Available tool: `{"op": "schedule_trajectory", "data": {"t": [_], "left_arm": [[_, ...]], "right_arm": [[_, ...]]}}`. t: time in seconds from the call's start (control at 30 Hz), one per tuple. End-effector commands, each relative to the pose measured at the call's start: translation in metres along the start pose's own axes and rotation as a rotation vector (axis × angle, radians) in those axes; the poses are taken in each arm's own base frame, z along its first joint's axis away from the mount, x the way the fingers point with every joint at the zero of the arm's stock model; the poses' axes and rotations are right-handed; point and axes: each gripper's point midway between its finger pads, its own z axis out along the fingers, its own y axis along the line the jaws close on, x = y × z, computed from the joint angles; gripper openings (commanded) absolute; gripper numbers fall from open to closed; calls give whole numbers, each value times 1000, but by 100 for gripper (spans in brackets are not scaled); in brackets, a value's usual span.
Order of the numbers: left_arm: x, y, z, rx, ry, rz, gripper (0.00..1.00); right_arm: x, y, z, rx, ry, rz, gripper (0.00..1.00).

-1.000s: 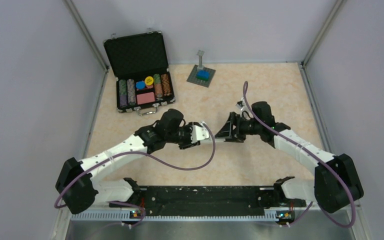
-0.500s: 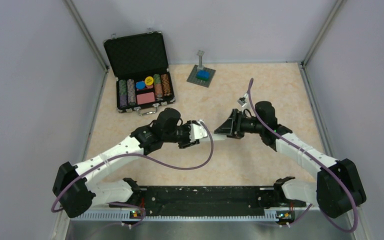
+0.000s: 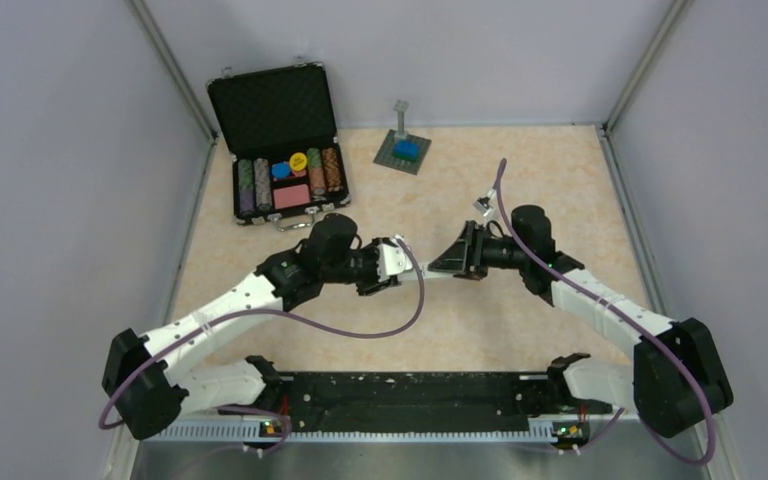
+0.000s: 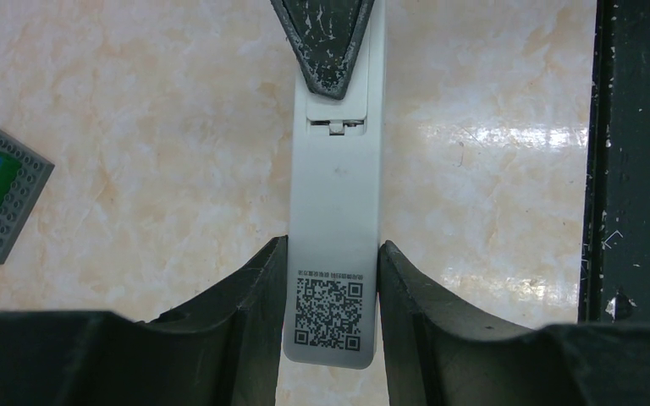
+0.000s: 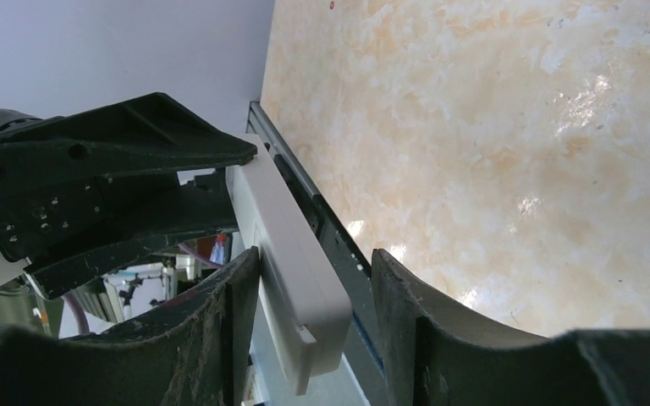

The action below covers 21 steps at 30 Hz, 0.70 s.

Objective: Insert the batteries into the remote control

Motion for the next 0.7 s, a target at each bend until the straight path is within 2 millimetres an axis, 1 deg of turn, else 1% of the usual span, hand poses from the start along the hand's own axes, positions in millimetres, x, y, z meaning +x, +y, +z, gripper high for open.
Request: {"op": "schedule_trajectory", "data": {"t": [0.0,0.07,0.2,0.4,0.53,0.67], "left_arm": [[-49,16,-15,-50,-145,43,0],[-53,16,-16,-52,-160,42,0],[-60,17,-19,-53,-182,42,0],[-63,19,-20,-56,-186,45,0],[-64,20,-20,-58,-186,45,0],[-66,21,-20,-62,-191,50,0]], "right_arm": [[-7,16,-5,-67,-26,-52,50],[-7,18,-4,-77,-24,-52,49],[-7,25,-4,-115,-18,-57,43],[-6,35,-4,-177,12,-53,32],[-6,38,-3,-195,26,-50,25],[-5,39,-2,-206,41,-47,24]]}}
